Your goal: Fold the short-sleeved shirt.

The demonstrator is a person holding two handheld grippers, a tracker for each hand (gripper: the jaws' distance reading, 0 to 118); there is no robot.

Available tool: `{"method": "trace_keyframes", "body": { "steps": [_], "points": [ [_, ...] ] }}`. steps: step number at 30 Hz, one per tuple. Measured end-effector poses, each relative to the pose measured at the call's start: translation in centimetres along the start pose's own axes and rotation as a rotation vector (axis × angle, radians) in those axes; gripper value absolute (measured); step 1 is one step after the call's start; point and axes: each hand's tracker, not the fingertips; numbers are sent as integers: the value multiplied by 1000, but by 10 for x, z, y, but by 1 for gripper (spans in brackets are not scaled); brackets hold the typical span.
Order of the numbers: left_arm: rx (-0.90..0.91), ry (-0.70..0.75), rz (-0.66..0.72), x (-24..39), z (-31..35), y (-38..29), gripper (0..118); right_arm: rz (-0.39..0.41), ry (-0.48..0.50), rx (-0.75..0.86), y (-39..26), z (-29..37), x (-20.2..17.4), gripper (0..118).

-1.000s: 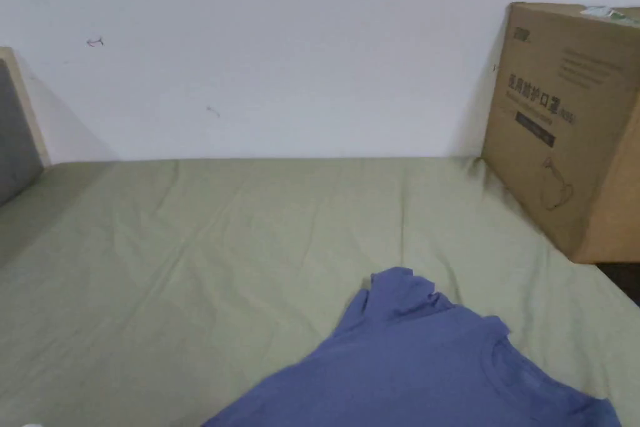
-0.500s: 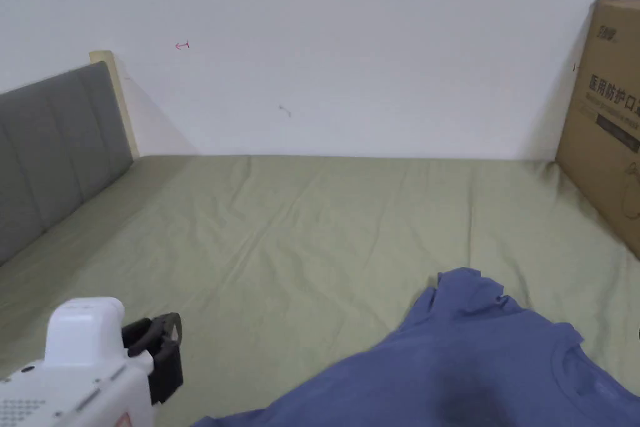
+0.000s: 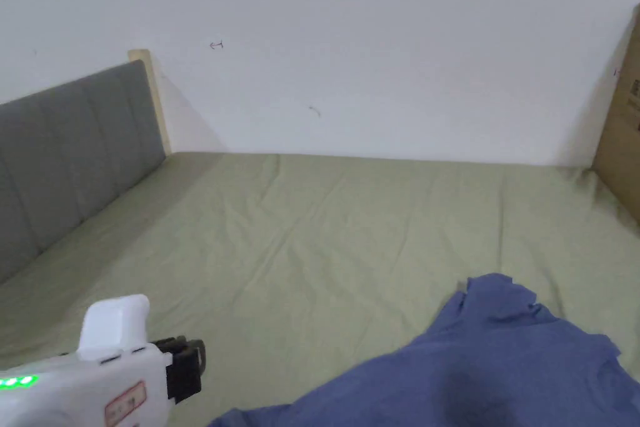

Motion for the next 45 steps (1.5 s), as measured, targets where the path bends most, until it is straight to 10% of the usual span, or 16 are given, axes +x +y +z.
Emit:
{"method": "trace_keyframes", "body": {
  "steps": [4,5,6,8,20,23,25,26,32,37,42,44,45],
  "points": [
    [-277,-9,44,-38,-85,-4,11,-2,3,-49,-7,-4,10,4],
    [-283,69,0,-41,-99,-6,39,6,-2,-59,-9,-5,11,4],
    [-285,115,-19,-44,-111,-9,92,12,-7,-72,-10,-7,12,4],
    [-324,146,-1,-56,-139,-15,118,14,-16,-102,-14,-10,15,4],
    [-421,248,-212,-36,-213,-52,109,9,-73,-220,-27,-33,27,4],
    [-362,220,-232,-15,-194,-52,77,13,-81,-234,-30,-35,25,4],
    [-328,159,-300,1,-181,-57,10,4,-73,-243,-32,-35,25,4],
    [-338,83,-310,8,-180,-58,2,-6,-63,-248,-32,-35,25,4],
    [-114,20,-125,3,-134,-39,2,-191,77,-238,2,-70,29,4],
    [91,-84,-1,-7,-88,-30,2,-204,145,-416,42,-183,52,4],
    [77,-101,0,-5,-87,-35,2,-55,180,-815,38,-325,69,5],
    [54,-92,1,-8,-94,-40,2,47,69,-867,27,-366,65,25],
    [44,-82,4,-10,-98,-42,2,75,58,-923,22,-387,65,76]
  ]
}}
